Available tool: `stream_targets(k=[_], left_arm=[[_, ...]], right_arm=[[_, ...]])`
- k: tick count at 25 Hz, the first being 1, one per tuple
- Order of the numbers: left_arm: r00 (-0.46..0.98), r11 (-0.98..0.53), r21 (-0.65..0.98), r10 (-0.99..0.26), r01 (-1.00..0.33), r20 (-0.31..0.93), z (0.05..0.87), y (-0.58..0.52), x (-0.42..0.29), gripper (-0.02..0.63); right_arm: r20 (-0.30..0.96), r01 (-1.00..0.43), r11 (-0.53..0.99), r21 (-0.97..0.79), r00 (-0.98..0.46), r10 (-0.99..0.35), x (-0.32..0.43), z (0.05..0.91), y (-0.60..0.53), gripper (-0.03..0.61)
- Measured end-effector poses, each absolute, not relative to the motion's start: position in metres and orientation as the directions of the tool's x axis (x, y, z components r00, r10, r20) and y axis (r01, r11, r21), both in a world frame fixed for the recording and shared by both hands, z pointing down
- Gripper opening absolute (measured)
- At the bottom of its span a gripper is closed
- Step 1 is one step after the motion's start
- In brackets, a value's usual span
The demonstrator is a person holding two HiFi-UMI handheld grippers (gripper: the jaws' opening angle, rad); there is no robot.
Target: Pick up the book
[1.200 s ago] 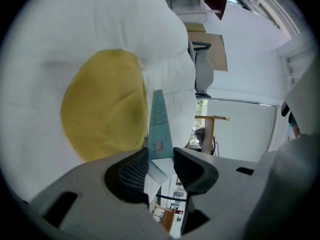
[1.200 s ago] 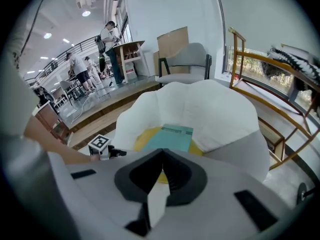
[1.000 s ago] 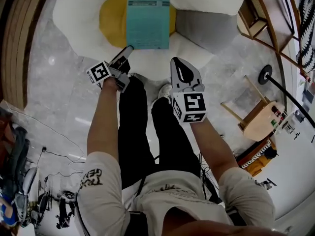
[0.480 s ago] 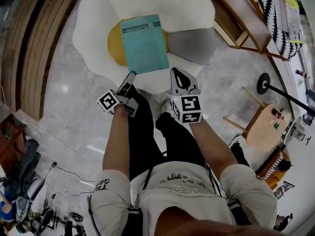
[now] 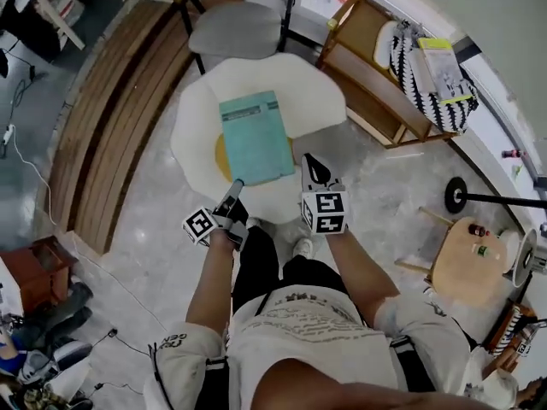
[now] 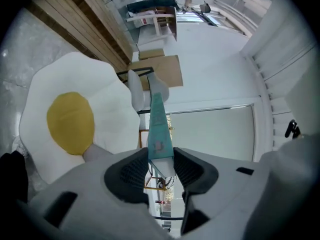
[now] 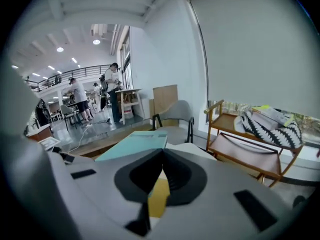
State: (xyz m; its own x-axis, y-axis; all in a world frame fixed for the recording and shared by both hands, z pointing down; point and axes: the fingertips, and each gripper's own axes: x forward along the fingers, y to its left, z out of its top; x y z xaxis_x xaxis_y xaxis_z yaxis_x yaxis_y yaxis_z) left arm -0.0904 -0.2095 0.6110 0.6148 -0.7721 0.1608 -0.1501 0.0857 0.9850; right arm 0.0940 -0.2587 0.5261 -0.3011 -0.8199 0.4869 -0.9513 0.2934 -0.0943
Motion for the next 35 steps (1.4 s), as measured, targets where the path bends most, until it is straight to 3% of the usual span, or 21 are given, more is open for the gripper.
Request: stream_targets(k=[16,27,35], left_arm=[[0.518,-0.128,0.978,-0.855,-0.166,-0.024,0.4,-0.228,-0.076,0.172],[0.539,-0.157,0.973,-0.841,-0.167,-0.044,0.372,-0.18,-0.055,0.172],[0.509,-0.161,0.972,-0.859,-0.168,-0.054,0.37,-0.171,-0.073,0.172]], right_arm=[[0.253,-0.952,0.291,-0.1,-0.307,-0.917,0.123,0.362,-0.253,0.027],[0.166,-0.948,0.311,-0.071,-0.319,-0.933,0.128,0.322,-0.215,0.026],[0.181,-0.944,0.324,-0.065,-0.33,-0.927,0.122,0.322,-0.204,0.026]])
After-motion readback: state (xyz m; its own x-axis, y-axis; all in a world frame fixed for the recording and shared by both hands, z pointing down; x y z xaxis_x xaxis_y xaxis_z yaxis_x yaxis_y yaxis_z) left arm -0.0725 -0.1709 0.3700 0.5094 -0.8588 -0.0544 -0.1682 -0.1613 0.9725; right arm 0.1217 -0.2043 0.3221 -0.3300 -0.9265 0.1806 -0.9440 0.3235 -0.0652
